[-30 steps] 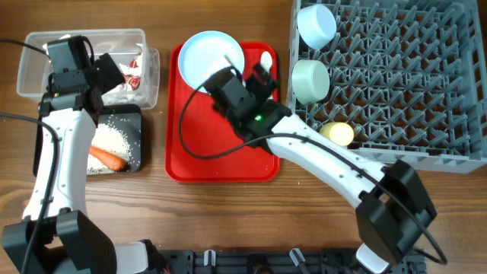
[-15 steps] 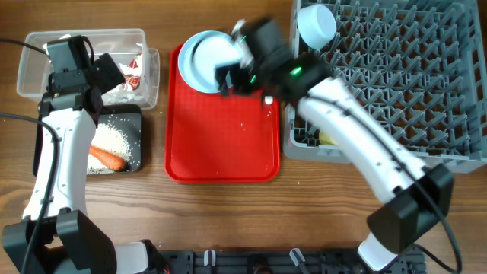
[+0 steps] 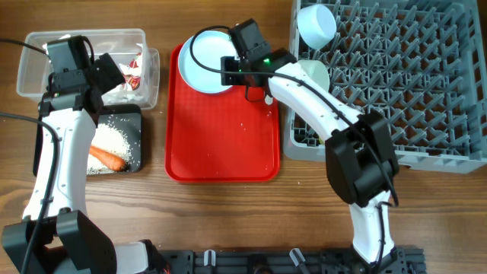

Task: Sort waste into correct bins and load items into the dishwasher rack
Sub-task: 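Reach right gripper to the light-blue plate and grip its edge, then lift the plate and stand it upright in the dish rack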

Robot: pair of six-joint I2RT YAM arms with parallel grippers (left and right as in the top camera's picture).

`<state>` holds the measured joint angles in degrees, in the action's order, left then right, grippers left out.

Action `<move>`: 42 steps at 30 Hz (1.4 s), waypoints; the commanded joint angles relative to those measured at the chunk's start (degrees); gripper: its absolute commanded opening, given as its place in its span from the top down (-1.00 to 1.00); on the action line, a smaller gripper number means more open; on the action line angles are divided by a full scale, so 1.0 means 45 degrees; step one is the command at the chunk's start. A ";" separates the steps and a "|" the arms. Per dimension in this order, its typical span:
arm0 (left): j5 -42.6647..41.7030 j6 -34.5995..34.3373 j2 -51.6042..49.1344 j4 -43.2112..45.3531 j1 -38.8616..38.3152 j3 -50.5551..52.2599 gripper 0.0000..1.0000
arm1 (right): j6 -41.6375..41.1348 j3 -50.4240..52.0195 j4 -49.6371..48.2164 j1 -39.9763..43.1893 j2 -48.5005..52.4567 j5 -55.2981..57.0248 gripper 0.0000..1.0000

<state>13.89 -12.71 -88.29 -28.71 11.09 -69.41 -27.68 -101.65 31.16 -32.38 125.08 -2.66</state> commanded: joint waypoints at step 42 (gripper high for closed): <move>0.0160 0.0112 -0.0078 0.0024 0.0068 -0.0214 -1.00 | 0.3288 -0.0058 0.2623 0.0141 -0.6334 1.4469 0.91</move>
<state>13.89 -12.71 -88.29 -28.73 11.09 -69.41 -17.54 -101.78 43.77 -32.05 99.57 33.89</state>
